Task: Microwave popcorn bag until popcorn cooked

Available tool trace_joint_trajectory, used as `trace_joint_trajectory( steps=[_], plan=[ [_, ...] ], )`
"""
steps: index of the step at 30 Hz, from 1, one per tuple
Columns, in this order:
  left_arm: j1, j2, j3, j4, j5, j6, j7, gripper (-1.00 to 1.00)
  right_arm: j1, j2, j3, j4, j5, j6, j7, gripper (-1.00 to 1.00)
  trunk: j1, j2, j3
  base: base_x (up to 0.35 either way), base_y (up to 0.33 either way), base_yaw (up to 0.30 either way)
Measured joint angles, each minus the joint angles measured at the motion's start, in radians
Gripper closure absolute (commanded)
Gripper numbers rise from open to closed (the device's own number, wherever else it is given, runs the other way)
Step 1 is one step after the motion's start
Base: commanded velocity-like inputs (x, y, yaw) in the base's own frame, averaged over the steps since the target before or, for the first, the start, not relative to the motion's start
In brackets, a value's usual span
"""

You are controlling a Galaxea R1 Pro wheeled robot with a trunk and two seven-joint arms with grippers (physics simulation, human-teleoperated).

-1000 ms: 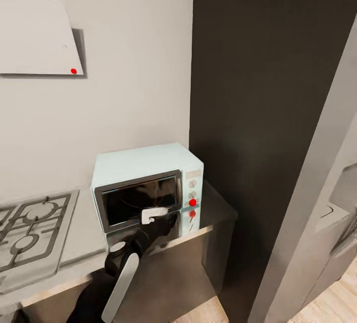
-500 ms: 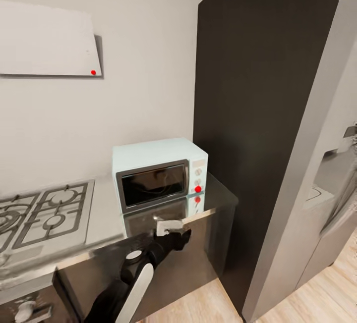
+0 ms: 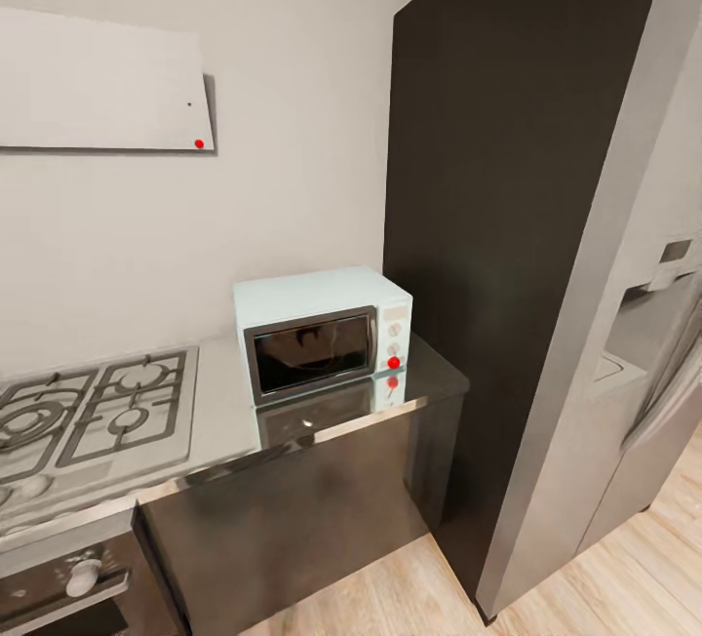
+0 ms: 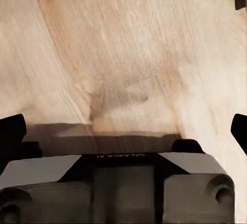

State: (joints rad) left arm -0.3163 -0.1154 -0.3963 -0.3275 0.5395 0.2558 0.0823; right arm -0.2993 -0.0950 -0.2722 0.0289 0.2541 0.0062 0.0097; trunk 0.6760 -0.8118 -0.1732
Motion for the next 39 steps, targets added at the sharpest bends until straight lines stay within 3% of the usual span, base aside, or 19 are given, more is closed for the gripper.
trace_joint_trajectory(
  steps=[2,3,5,6,7,8,9,11,19,21,23,26,28,33,39],
  plan=[
    [-0.001,0.003,0.000,0.110,0.000,-0.068,0.000,-1.00,0.000,-0.001,0.000,0.000,0.000,-0.001,0.000,-1.00,0.000,0.000,0.000,0.000,0.000,0.000],
    [0.000,0.005,0.001,0.206,0.002,-0.141,-0.004,-1.00,0.000,-0.001,0.000,0.000,0.000,-0.001,0.000,-1.00,0.000,0.000,0.000,0.000,0.000,0.000],
    [0.004,0.013,0.001,0.281,0.005,-0.227,-0.018,-1.00,0.000,-0.002,0.000,0.000,0.001,-0.002,0.000,-1.00,0.000,0.000,0.000,0.000,0.000,0.000],
    [0.004,0.047,0.004,0.316,0.019,-0.281,-0.029,-1.00,0.000,-0.004,0.000,0.000,0.001,-0.002,0.000,-1.00,0.000,0.000,0.000,0.000,0.000,0.000],
    [0.004,0.057,0.004,0.321,0.031,-0.289,-0.031,-1.00,0.000,-0.005,0.000,0.000,0.001,-0.002,0.000,-1.00,0.000,0.000,0.000,0.000,0.000,0.000],
    [0.005,0.059,0.004,0.322,0.039,-0.291,-0.032,-1.00,0.000,-0.005,0.000,0.000,0.001,-0.002,0.000,-1.00,0.000,0.000,0.000,0.000,0.000,0.210],
    [0.014,0.066,0.004,0.326,0.135,-0.303,-0.036,-1.00,0.000,-0.007,0.000,0.000,0.000,-0.004,-0.001,-1.00,0.000,0.000,0.000,0.000,0.000,0.234],
    [0.031,0.066,0.003,0.327,0.157,-0.305,-0.037,-1.00,0.000,-0.009,0.001,0.000,0.000,-0.004,0.000,-1.00,0.000,0.000,0.000,0.000,0.000,0.271],
    [0.036,0.062,0.003,0.327,0.160,-0.306,-0.037,-1.00,0.000,-0.009,0.001,0.000,0.013,-0.003,0.000,-1.00,0.000,0.000,0.000,0.000,0.000,0.276],
    [0.036,0.061,0.003,0.327,0.162,-0.306,-0.037,-1.00,0.000,-0.009,0.002,0.000,0.051,-0.004,0.000,-1.00,0.000,0.000,0.000,0.000,0.000,0.277],
    [0.036,0.059,0.003,0.327,0.163,-0.305,-0.036,-1.00,0.000,-0.008,0.002,0.000,0.115,-0.007,0.000,-1.00,0.000,0.000,0.000,0.000,0.000,0.277],
    [0.036,0.059,0.003,0.327,0.163,-0.304,-0.035,-1.00,0.000,-0.007,0.001,0.001,0.153,-0.019,0.000,-1.00,0.000,0.000,0.000,0.000,0.000,0.277],
    [0.036,0.059,0.004,0.327,0.165,-0.305,-0.031,-1.00,0.000,-0.007,0.001,0.001,0.163,-0.025,0.000,-1.00,0.000,0.000,0.000,0.000,0.000,0.277],
    [0.036,0.060,0.004,0.327,0.216,-0.306,-0.024,-1.00,0.000,-0.007,0.001,0.001,0.167,-0.027,0.000,-1.00,0.000,0.000,0.000,0.000,0.000,0.277],
    [0.036,0.060,0.004,0.327,0.224,-0.306,-0.023,-1.00,0.001,-0.006,0.001,0.001,0.166,-0.027,0.000,-1.00,0.000,0.000,0.000,0.000,0.000,0.277]
  ],
)
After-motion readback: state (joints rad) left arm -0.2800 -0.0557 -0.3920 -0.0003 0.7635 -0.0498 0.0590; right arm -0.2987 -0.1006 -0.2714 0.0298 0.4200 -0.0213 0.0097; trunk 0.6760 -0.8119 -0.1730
